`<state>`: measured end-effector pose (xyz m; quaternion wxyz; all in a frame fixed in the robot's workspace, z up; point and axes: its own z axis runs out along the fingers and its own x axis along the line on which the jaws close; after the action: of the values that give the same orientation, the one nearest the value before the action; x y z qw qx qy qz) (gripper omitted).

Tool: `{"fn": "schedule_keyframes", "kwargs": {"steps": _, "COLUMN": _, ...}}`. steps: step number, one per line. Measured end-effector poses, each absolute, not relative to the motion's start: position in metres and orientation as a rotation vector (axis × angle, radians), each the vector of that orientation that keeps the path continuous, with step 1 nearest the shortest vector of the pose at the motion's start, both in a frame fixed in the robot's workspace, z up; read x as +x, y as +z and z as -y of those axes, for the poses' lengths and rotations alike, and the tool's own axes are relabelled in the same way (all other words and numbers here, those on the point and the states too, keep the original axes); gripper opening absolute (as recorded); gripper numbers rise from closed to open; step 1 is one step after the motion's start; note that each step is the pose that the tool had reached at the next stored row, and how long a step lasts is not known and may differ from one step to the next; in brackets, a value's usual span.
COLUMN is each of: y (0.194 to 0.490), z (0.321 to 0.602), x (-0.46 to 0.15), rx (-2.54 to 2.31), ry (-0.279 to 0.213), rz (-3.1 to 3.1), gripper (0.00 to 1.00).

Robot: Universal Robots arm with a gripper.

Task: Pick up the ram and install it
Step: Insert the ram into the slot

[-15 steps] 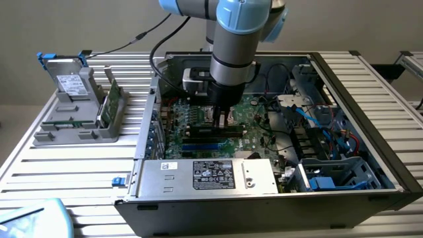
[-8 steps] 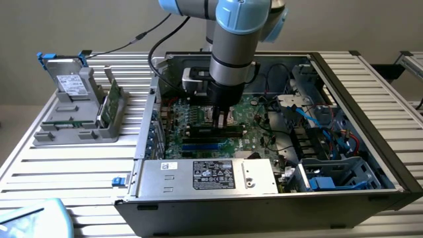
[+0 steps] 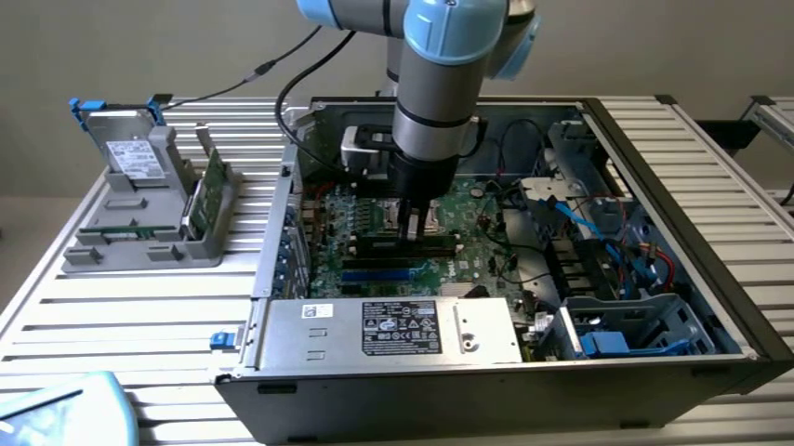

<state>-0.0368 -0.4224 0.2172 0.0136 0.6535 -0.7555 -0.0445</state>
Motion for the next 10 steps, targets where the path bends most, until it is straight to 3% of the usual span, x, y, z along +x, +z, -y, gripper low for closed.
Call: {"fn": "schedule_keyframes", "kwargs": {"steps": 10, "y": 0.2164, "z": 0.4205, "x": -0.0368, "rx": 2.031, "ry": -0.139, "rz": 2.357, "gripper": 0.15}}
